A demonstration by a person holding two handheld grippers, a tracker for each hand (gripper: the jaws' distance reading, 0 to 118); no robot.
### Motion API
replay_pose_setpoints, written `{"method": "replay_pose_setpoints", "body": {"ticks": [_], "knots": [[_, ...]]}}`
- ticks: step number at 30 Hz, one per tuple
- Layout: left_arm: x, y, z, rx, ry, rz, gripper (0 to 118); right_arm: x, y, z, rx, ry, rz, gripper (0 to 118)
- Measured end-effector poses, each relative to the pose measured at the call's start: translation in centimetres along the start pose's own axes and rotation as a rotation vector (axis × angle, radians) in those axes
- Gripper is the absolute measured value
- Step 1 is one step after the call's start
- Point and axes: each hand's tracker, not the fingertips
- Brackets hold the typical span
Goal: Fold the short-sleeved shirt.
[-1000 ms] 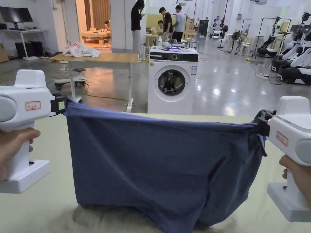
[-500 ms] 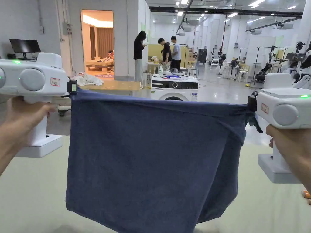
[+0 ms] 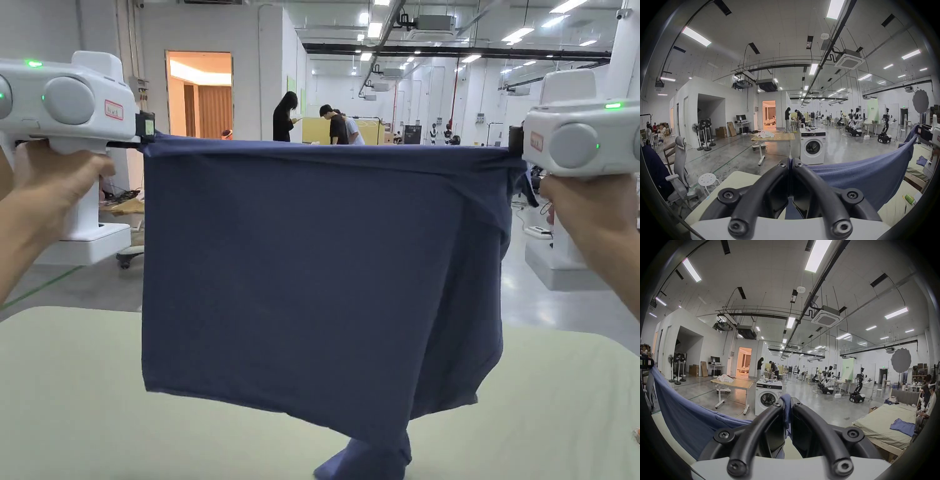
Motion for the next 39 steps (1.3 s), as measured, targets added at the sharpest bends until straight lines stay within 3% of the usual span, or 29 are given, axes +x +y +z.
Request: {"method": "replay_pose_setpoints", "body": {"ticks": [9, 18, 22, 29, 39], "knots": [[0.4, -1.1, -0.9, -0.007, -0.008, -0.034, 0, 0.0, -1.7, -1.1, -0.01, -0.014, 0.028, 3], [0.2, -12.1, 0.0, -0.136, -0.044, -0.02, 0, -0.7, -11.0, 2.4, -0.105, 0.019, 0.082, 3], [-0.4, -18.3, 3.7, -0.175, -0.073, 0.003, 0, -0.7, -15.7, 6.4, -0.152, 0.033, 0.111, 3], [-2.1, -27.0, 12.7, -0.212, -0.1, 0.087, 0, -0.2, -23.2, 13.8, -0.241, 0.062, 0.089, 3], [-2.7, -32.9, 22.5, -0.275, -0.074, 0.095, 0, -0.3, -28.2, 24.5, -0.282, 0.083, 0.093, 3]]}}
